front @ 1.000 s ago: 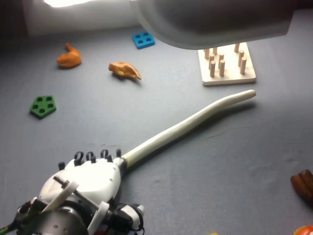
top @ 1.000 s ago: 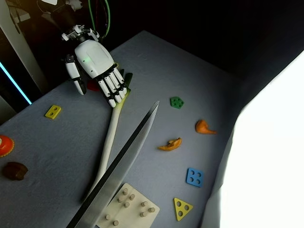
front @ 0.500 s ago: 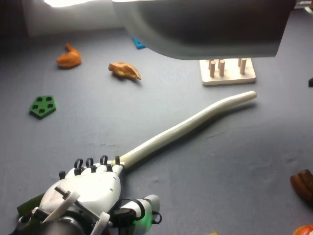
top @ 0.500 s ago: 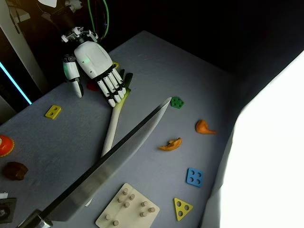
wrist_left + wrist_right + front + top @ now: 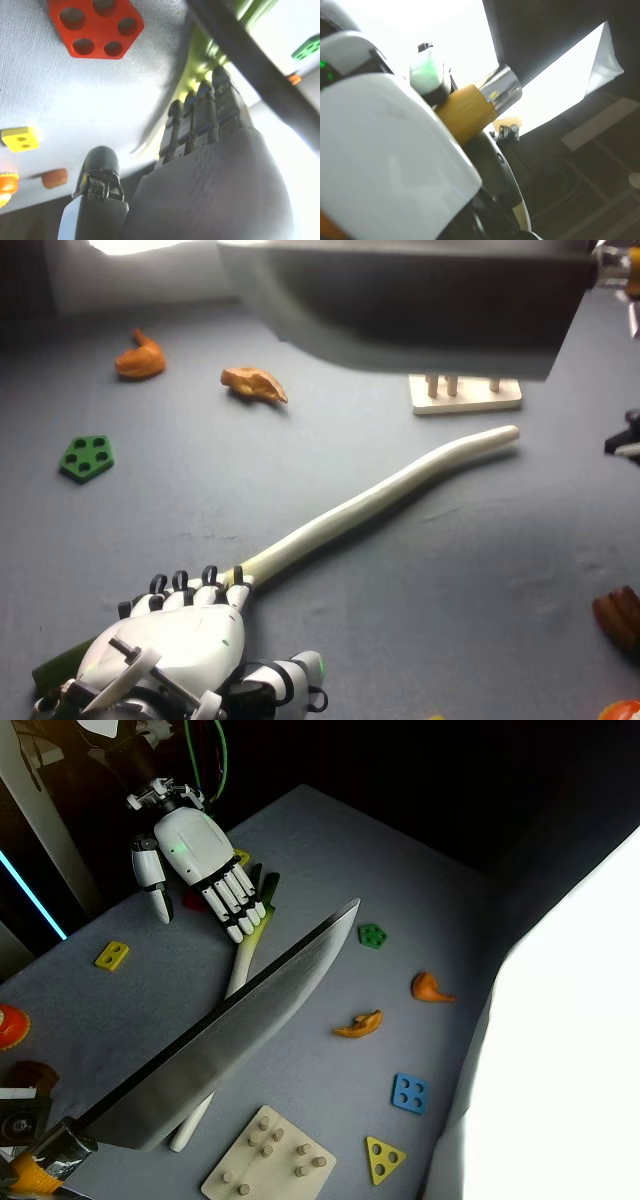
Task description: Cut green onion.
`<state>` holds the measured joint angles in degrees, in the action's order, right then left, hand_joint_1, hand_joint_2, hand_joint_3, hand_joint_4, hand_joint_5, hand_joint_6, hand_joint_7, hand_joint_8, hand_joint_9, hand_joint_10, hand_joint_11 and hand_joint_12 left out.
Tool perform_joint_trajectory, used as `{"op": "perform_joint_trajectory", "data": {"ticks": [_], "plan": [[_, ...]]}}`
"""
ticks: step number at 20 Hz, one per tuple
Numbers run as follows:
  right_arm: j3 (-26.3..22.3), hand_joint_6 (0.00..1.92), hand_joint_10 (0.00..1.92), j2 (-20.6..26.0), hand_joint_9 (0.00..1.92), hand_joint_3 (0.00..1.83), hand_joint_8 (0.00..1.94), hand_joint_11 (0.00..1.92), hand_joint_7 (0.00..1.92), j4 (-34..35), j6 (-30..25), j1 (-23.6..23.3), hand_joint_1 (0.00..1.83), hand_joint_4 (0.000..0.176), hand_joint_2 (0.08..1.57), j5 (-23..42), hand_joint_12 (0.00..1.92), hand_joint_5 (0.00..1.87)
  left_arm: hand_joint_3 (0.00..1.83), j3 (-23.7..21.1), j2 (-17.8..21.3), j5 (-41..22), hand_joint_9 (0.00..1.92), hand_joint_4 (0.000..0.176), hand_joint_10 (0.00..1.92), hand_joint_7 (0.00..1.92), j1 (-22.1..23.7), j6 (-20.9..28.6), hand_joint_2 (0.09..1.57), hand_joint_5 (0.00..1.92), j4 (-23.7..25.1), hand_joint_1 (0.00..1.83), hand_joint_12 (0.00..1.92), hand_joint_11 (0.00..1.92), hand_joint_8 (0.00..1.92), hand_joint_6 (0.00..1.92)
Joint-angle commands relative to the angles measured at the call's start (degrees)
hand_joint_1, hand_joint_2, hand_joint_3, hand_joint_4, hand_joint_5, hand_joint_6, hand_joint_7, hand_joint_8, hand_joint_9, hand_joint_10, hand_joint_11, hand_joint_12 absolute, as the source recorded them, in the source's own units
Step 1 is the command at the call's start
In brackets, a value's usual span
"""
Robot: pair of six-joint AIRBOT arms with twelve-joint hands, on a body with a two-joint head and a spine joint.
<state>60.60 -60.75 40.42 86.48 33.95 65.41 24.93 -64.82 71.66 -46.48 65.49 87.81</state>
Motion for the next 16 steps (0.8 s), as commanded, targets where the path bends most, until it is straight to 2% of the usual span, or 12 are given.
{"op": "perform_joint_trajectory", "data": {"ticks": [1, 3, 5, 6, 7, 8, 9, 10, 12, 13, 14, 16], "plan": [[-0.4, 1.89, 1.92, 0.1, 1.63, 0.86, 1.94, 1.68, 1.58, -3.1, -0.1, -0.3, 1.62, 0.176, 0.74, 8.5, 1.92, 1.21, 0.00, -0.1, -0.1, 2.1, 0.03, 0.000, 0.00, 0.06, -0.2, 0.1, 1.34, 0.05, 1.3, 0.00, 0.26, 0.00, 0.00, 0.00], [-1.2, 1.92, 1.92, -0.3, 1.63, 0.84, 1.94, 1.67, 1.58, -3.1, 0.7, 0.1, 1.61, 0.176, 0.77, 9.1, 1.92, 1.24, 0.00, -0.1, -0.1, 2.1, 0.02, 0.000, 0.01, 0.05, -0.2, 0.1, 1.33, 0.06, 1.3, 0.00, 0.15, 0.00, 0.00, 0.00], [-2.4, 1.92, 1.92, -0.9, 1.63, 0.84, 1.94, 1.67, 1.58, -4.1, 1.6, 1.1, 1.62, 0.176, 0.77, 10.3, 1.92, 1.29, 0.00, -0.1, -0.1, 2.1, 0.02, 0.000, 0.00, 0.05, -0.2, 0.1, 1.33, 0.06, 1.2, 0.00, 0.14, 0.00, 0.00, 0.00], [-2.8, 1.92, 1.92, -1.2, 1.64, 0.84, 1.94, 1.68, 1.60, -5.7, 1.6, 1.8, 1.62, 0.176, 0.77, 11.1, 1.92, 1.30, 0.00, -0.1, -0.1, 2.1, 0.03, 0.000, 0.00, 0.06, -0.2, 0.1, 1.34, 0.09, 1.2, 0.00, 0.20, 0.00, 0.00, 0.01], [-3.3, 1.92, 1.92, -1.5, 1.64, 0.85, 1.94, 1.67, 1.59, -6.6, 1.6, 2.5, 1.61, 0.176, 0.76, 11.4, 1.92, 1.25, 0.00, -0.1, -0.1, 2.1, 0.02, 0.000, 0.00, 0.05, -0.2, 0.1, 1.33, 0.07, 1.2, 0.00, 0.21, 0.00, 0.00, 0.00], [-3.4, 1.90, 1.92, -1.7, 1.64, 0.85, 1.94, 1.68, 1.59, -6.7, 1.8, 2.9, 1.61, 0.176, 0.77, 11.4, 1.92, 1.21, 0.00, -0.1, -0.1, 2.1, 0.01, 0.000, 0.00, 0.04, -0.2, 0.1, 1.32, 0.07, 1.2, 0.00, 0.21, 0.00, 0.00, 0.00], [-3.4, 1.75, 1.92, -2.1, 1.67, 0.87, 1.94, 1.71, 1.60, -6.7, 2.6, 3.4, 1.63, 0.176, 0.75, 11.4, 1.92, 1.21, 0.00, -0.1, -0.2, 2.1, 0.01, 0.000, 0.00, 0.06, -0.2, 0.1, 1.31, 0.08, 1.2, 0.00, 0.21, 0.00, 0.01, 0.01], [-3.3, 1.89, 1.92, -2.6, 1.67, 0.89, 1.94, 1.71, 1.61, -6.7, 3.0, 3.8, 1.64, 0.176, 0.73, 11.5, 1.92, 1.25, 0.00, 0.0, -0.2, 2.1, 0.00, 0.000, 0.00, 0.04, -0.2, 0.1, 1.30, 0.07, 1.2, 0.00, 0.17, 0.00, 0.00, 0.00], [-3.1, 1.92, 1.92, -3.4, 1.65, 0.89, 1.94, 1.69, 1.60, -6.7, 3.3, 4.3, 1.62, 0.176, 0.72, 11.8, 1.92, 1.36, 0.00, 0.0, -0.3, 2.1, 0.00, 0.000, 0.00, 0.04, -0.2, 0.1, 1.30, 0.05, 1.2, 0.00, 0.14, 0.00, 0.00, 0.00], [-2.7, 1.92, 1.92, -3.8, 1.66, 0.90, 1.94, 1.70, 1.62, -6.7, 3.3, 4.3, 1.63, 0.176, 0.72, 11.8, 1.92, 1.35, 0.00, 0.0, -0.4, 2.1, 0.01, 0.000, 0.00, 0.05, -0.2, 0.1, 1.30, 0.05, 1.2, 0.00, 0.13, 0.00, 0.01, 0.00], [-2.1, 1.88, 1.92, -4.6, 1.65, 0.90, 1.94, 1.70, 1.61, -6.4, 3.4, 4.4, 1.64, 0.176, 0.71, 11.8, 1.92, 1.25, 0.00, 0.1, -0.5, 2.1, 0.03, 0.000, 0.01, 0.07, -0.2, 0.1, 1.30, 0.05, 1.2, 0.03, 0.20, 0.00, 0.01, 0.00], [-0.2, 1.91, 1.92, -6.7, 1.66, 0.90, 1.94, 1.70, 1.61, -6.0, 3.9, 5.0, 1.65, 0.176, 0.70, 11.6, 1.92, 1.23, 0.00, 0.1, -0.7, 2.1, 0.03, 0.000, 0.01, 0.08, -0.2, 0.1, 1.29, 0.05, 1.2, 0.05, 0.21, 0.00, 0.00, 0.00]]}}
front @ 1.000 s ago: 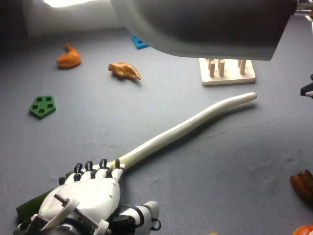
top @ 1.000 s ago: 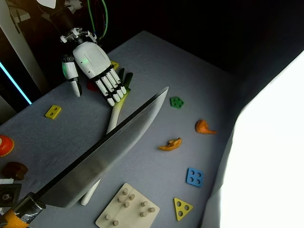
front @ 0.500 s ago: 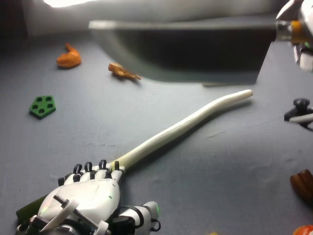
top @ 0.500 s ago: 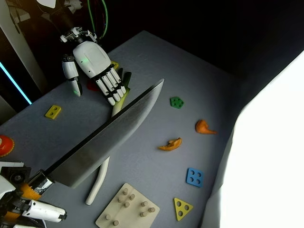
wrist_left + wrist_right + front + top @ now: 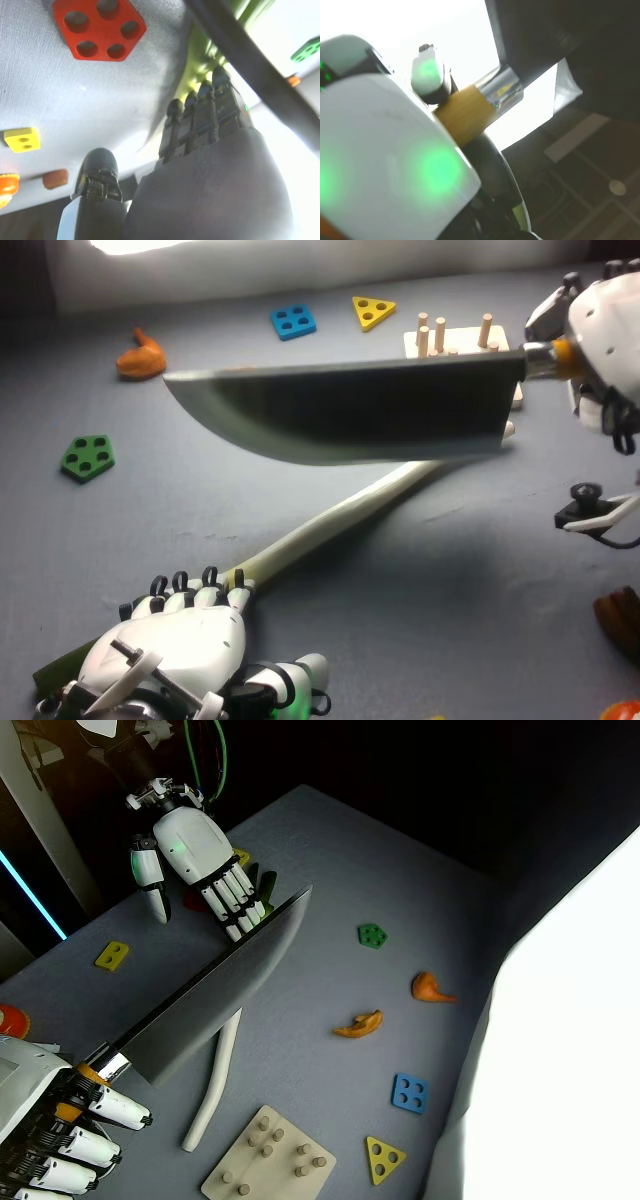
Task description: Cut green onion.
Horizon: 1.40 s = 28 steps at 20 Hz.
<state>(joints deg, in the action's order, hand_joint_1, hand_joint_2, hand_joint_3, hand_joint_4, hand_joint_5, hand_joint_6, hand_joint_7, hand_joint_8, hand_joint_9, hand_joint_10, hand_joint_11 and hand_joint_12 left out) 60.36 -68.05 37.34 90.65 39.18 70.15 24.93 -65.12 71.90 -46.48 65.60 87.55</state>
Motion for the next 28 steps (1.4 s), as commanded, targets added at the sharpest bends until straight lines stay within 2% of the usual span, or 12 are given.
{"op": "perform_joint_trajectory", "data": {"ticks": [1, 8, 9, 12, 13, 14, 15, 16, 17, 18, 19, 28], "plan": [[0.6, 1.91, 1.92, 0.0, 1.66, 0.90, 1.94, 1.70, 1.61, -2.9, -0.3, -0.2, 1.65, 0.176, 0.70, 6.8, 1.92, 1.23, 0.00, 0.1, -0.4, 1.8, 0.03, 0.000, 0.01, 0.08, -0.2, 0.0, 1.29, 0.05, 1.5, 0.05, 0.21, 0.00, 0.00, 0.00], [3.0, 1.92, 1.92, -2.3, 1.65, 0.90, 1.94, 1.69, 1.60, -2.6, -0.5, -0.5, 1.64, 0.176, 0.74, 6.8, 1.92, 1.28, 0.00, 0.2, -0.7, 1.8, 0.05, 0.000, 0.00, 0.08, -0.5, 0.0, 1.26, 0.07, 1.2, 0.02, 0.14, 0.00, 0.00, 0.00], [3.3, 1.83, 1.92, -2.6, 1.67, 0.90, 1.94, 1.71, 1.61, -2.6, -0.6, -0.5, 1.62, 0.176, 0.76, 6.8, 1.92, 1.22, 0.00, 0.2, -0.7, 1.8, 0.05, 0.000, 0.00, 0.08, -0.6, 0.0, 1.26, 0.07, 1.1, 0.03, 0.17, 0.00, 0.00, 0.00], [3.8, 1.83, 1.92, -3.3, 1.66, 0.90, 1.94, 1.71, 1.60, -2.6, -0.6, -0.2, 1.61, 0.176, 0.77, 6.8, 1.92, 1.19, 0.00, 0.2, -0.7, 1.7, 0.03, 0.000, 0.00, 0.07, -0.7, 0.0, 1.26, 0.04, 1.1, 0.04, 0.11, 0.00, 0.00, 0.00], [3.8, 1.61, 1.92, -3.4, 1.65, 1.02, 1.94, 1.70, 1.59, -2.6, -0.6, -0.1, 1.22, 0.000, 0.73, 6.8, 1.92, 0.94, 0.00, 0.2, -0.7, 1.7, 0.02, 0.000, 0.00, 0.06, -0.7, 0.0, 1.26, 0.03, 1.1, 0.04, 0.06, 0.00, 0.00, 0.00], [3.8, 1.61, 1.92, -3.6, 1.65, 1.02, 1.94, 1.70, 1.59, -2.6, -0.6, 0.1, 1.22, 0.000, 0.73, 6.8, 1.92, 0.94, 0.00, 0.2, -0.8, 1.7, 0.02, 0.000, 0.00, 0.06, -0.7, 0.0, 1.26, 0.03, 1.1, 0.04, 0.06, 0.00, 0.00, 0.00], [3.8, 1.83, 1.92, -3.8, 1.62, 0.90, 1.94, 1.66, 1.57, -2.6, -0.6, 0.3, 1.60, 0.000, 0.76, 6.8, 1.92, 1.13, 0.00, 0.2, -0.8, 1.7, 0.02, 0.000, 0.00, 0.06, -0.7, 0.0, 1.26, 0.03, 1.1, 0.01, 0.07, 0.00, 0.00, 0.00], [3.8, 1.89, 1.92, -3.9, 1.62, 0.85, 1.94, 1.65, 1.57, -2.6, -0.7, 0.6, 1.63, 0.090, 0.77, 6.8, 1.92, 1.24, 0.00, 0.2, -0.8, 1.7, 0.03, 0.000, 0.00, 0.07, -0.7, 0.0, 1.26, 0.04, 1.1, 0.00, 0.13, 0.00, 0.00, 0.00], [3.8, 1.92, 1.92, -3.9, 1.62, 0.84, 1.94, 1.65, 1.58, -2.6, -0.7, 0.9, 1.64, 0.159, 0.77, 6.8, 1.92, 1.29, 0.00, 0.2, -0.8, 1.7, 0.04, 0.000, 0.01, 0.07, -0.7, 0.0, 1.25, 0.05, 1.1, 0.00, 0.15, 0.00, 0.00, 0.01], [3.8, 1.92, 1.92, -3.9, 1.62, 0.84, 1.94, 1.66, 1.58, -2.6, -0.7, 1.1, 1.64, 0.173, 0.77, 6.7, 1.92, 1.32, 0.00, 0.2, -0.8, 1.7, 0.04, 0.000, 0.01, 0.07, -0.7, 0.0, 1.25, 0.05, 1.1, 0.00, 0.15, 0.00, 0.00, 0.01], [3.8, 1.85, 1.92, -3.9, 1.63, 0.84, 1.94, 1.67, 1.58, -2.7, -0.8, 1.3, 1.65, 0.175, 0.75, 6.7, 1.92, 1.25, 0.00, 0.2, -0.8, 1.7, 0.03, 0.000, 0.00, 0.07, -0.7, 0.0, 1.25, 0.06, 1.1, 0.01, 0.15, 0.00, 0.00, 0.01], [3.9, 1.91, 1.92, -3.1, 1.64, 0.88, 1.94, 1.67, 1.59, -4.7, -0.8, 3.7, 1.63, 0.176, 0.73, 7.3, 1.92, 1.25, 0.00, 0.4, -0.8, 1.7, 0.04, 0.000, 0.00, 0.08, -0.2, 0.0, 1.23, 0.07, 1.1, 0.00, 0.20, 0.00, 0.00, 0.01]]}}
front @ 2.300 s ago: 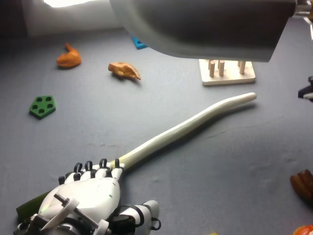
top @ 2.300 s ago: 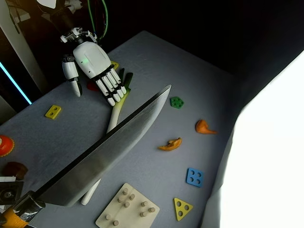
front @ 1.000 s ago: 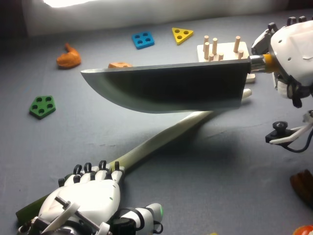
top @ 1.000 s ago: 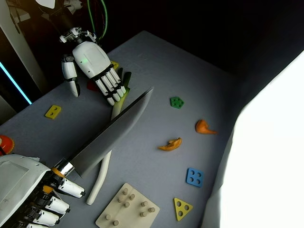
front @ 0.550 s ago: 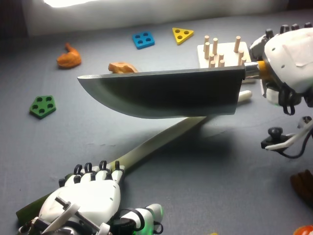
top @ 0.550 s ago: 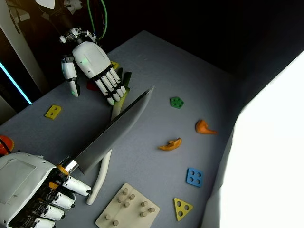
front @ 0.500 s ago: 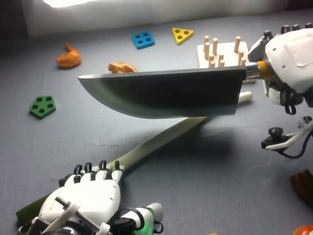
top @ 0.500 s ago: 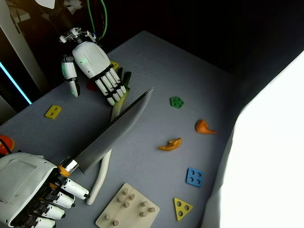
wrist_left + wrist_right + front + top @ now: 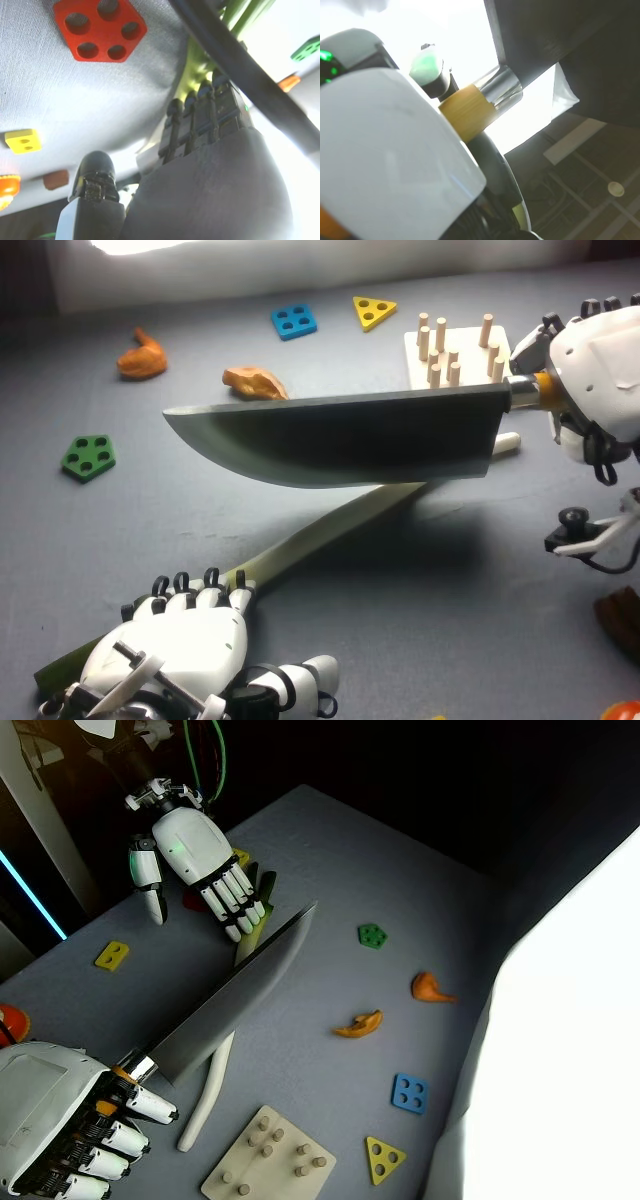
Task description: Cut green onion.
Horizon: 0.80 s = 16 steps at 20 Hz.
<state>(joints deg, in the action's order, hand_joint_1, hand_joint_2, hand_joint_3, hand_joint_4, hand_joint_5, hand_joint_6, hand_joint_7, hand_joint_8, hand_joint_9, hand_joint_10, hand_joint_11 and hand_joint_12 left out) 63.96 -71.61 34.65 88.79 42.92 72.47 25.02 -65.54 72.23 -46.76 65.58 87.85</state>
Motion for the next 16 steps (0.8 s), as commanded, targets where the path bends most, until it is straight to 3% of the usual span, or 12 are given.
{"op": "perform_joint_trajectory", "data": {"ticks": [1, 6, 12, 16], "plan": [[0.4, 1.92, 1.92, 0.7, 1.63, 0.84, 1.94, 1.68, 1.58, -2.2, 1.1, 0.2, 1.62, 0.176, 0.76, 5.0, 1.92, 1.27, 0.00, 0.3, -0.4, 1.3, 0.03, 0.000, 0.00, 0.07, 0.1, 0.0, 1.23, 0.05, 0.8, 0.00, 0.19, 0.00, 0.00, 0.00], [0.8, 1.92, 1.92, 1.9, 1.62, 0.82, 1.94, 1.66, 1.56, -2.7, 1.1, 1.1, 1.63, 0.176, 0.74, 5.0, 1.92, 1.35, 0.00, 0.2, -0.4, 1.3, 0.02, 0.000, 0.00, 0.07, 0.2, 0.0, 1.24, 0.04, 0.8, 0.00, 0.10, 0.00, 0.00, 0.00], [1.2, 1.81, 1.92, 3.6, 1.64, 0.86, 1.94, 1.67, 1.58, -3.3, 1.0, 2.3, 1.63, 0.176, 0.74, 5.0, 1.92, 1.25, 0.00, 0.2, -0.4, 1.2, 0.03, 0.000, 0.00, 0.07, 0.4, 0.0, 1.24, 0.06, 0.8, 0.00, 0.15, 0.00, 0.00, 0.00], [1.2, 1.92, 1.92, 4.9, 1.65, 0.85, 1.94, 1.68, 1.58, -3.6, 0.7, 2.8, 1.62, 0.176, 0.75, 5.0, 1.92, 1.29, 0.00, 0.2, -0.4, 1.1, 0.04, 0.000, 0.00, 0.07, 0.5, 0.0, 1.24, 0.07, 0.8, 0.00, 0.23, 0.00, 0.00, 0.00]]}}
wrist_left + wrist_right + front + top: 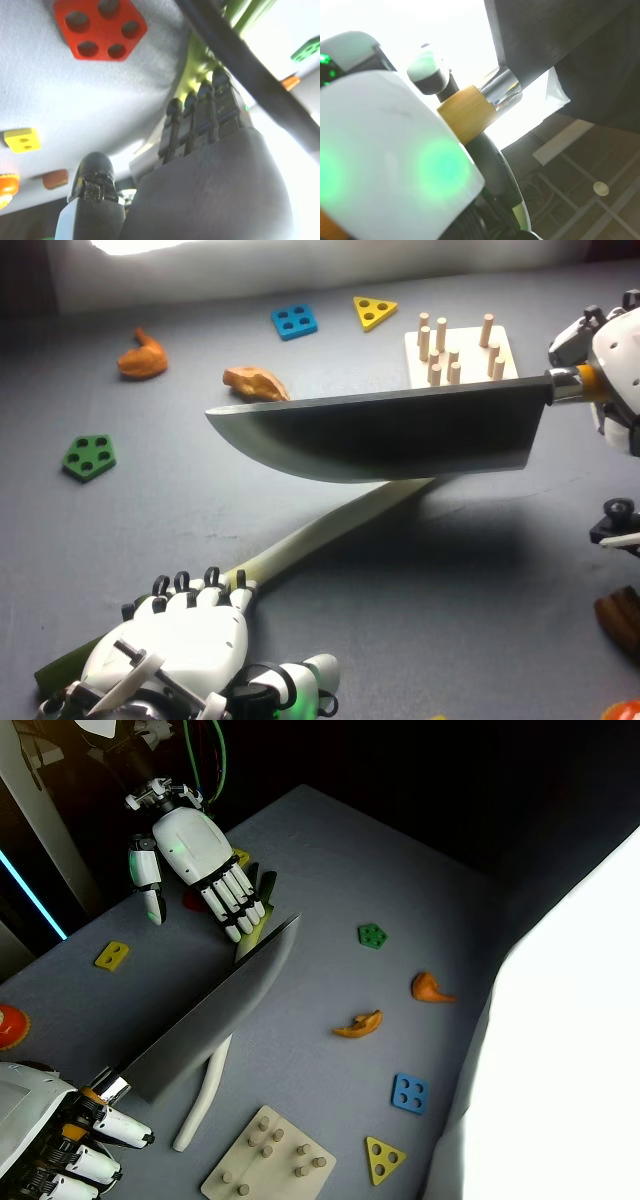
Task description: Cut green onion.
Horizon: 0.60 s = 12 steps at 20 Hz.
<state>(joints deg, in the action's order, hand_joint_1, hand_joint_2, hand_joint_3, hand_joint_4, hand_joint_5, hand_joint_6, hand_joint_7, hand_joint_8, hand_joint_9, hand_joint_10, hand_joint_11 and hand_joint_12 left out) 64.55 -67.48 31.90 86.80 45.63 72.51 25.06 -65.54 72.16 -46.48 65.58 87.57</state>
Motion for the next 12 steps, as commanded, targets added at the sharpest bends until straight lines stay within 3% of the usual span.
{"op": "perform_joint_trajectory", "data": {"ticks": [1, 6, 12], "plan": [[0.6, 1.92, 1.92, 1.2, 1.64, 0.86, 1.94, 1.68, 1.58, -0.9, 2.5, 0.3, 1.62, 0.176, 0.75, 4.9, 1.92, 1.31, 0.00, 0.2, -0.4, 1.2, 0.04, 0.000, 0.00, 0.08, 0.2, 0.0, 1.24, 0.07, 1.1, 0.00, 0.23, 0.00, 0.00, 0.00], [0.6, 1.92, 1.92, 2.9, 1.62, 0.89, 1.94, 1.66, 1.56, -2.0, 0.9, 1.2, 1.62, 0.176, 0.73, 4.6, 1.92, 1.36, 0.00, 0.2, -0.4, 1.2, 0.08, 0.000, 0.01, 0.10, 0.2, 0.0, 1.23, 0.10, 1.1, 0.06, 0.35, 0.00, 0.00, 0.01], [0.6, 1.92, 1.92, 2.8, 1.63, 0.90, 1.94, 1.68, 1.57, -2.0, 0.0, 0.1, 1.61, 0.176, 0.72, 5.1, 1.92, 1.34, 0.00, 0.1, -0.3, 1.2, 0.04, 0.000, 0.00, 0.07, 0.5, 0.0, 1.25, 0.06, 1.1, 0.02, 0.19, 0.00, 0.00, 0.00]]}}
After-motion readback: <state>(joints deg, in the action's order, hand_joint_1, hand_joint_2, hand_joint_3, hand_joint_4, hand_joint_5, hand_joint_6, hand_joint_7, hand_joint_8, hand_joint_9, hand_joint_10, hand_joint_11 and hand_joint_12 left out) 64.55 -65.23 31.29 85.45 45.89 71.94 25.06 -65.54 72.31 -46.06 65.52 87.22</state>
